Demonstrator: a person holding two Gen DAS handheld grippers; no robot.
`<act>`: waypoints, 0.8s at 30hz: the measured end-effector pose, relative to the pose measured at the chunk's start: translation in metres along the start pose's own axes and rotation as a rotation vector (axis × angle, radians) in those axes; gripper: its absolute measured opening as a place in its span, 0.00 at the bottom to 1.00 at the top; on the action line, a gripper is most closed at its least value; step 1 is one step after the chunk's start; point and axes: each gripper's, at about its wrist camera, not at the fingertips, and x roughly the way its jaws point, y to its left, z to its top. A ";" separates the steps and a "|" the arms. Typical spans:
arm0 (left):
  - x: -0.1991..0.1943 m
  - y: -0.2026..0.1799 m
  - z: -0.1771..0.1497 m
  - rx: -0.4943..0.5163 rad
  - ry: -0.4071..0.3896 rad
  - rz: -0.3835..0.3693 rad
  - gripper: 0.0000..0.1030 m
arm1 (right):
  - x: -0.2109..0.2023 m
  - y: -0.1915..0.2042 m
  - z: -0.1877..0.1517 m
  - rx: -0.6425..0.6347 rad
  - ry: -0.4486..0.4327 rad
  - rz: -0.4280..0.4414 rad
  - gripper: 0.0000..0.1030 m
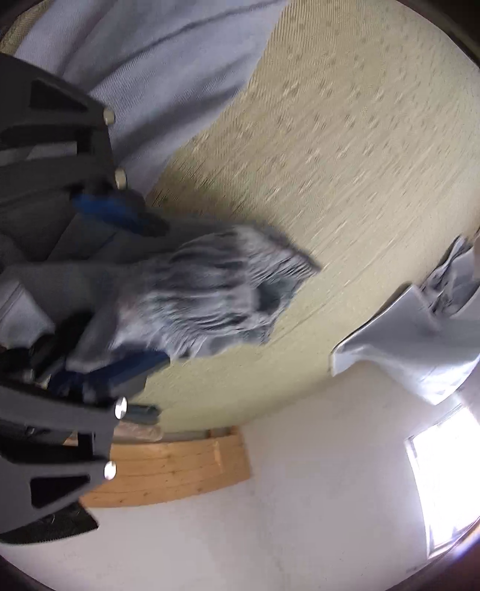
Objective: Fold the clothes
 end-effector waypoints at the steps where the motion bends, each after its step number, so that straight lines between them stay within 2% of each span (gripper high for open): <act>1: -0.002 0.001 0.001 -0.003 -0.011 -0.003 0.69 | -0.001 -0.001 0.001 0.002 -0.002 0.002 0.11; 4: -0.007 0.002 0.003 -0.014 -0.038 -0.042 0.69 | -0.004 -0.003 0.002 0.005 -0.006 0.005 0.11; 10: -0.001 0.002 -0.001 -0.025 -0.009 -0.057 0.69 | 0.000 0.003 0.001 -0.021 0.006 0.024 0.11; 22: -0.004 0.000 -0.003 -0.009 -0.023 -0.027 0.68 | 0.009 0.022 -0.005 -0.131 0.060 0.065 0.11; 24: -0.004 -0.001 -0.004 -0.001 -0.024 -0.019 0.64 | 0.010 0.025 -0.008 -0.150 0.068 0.073 0.11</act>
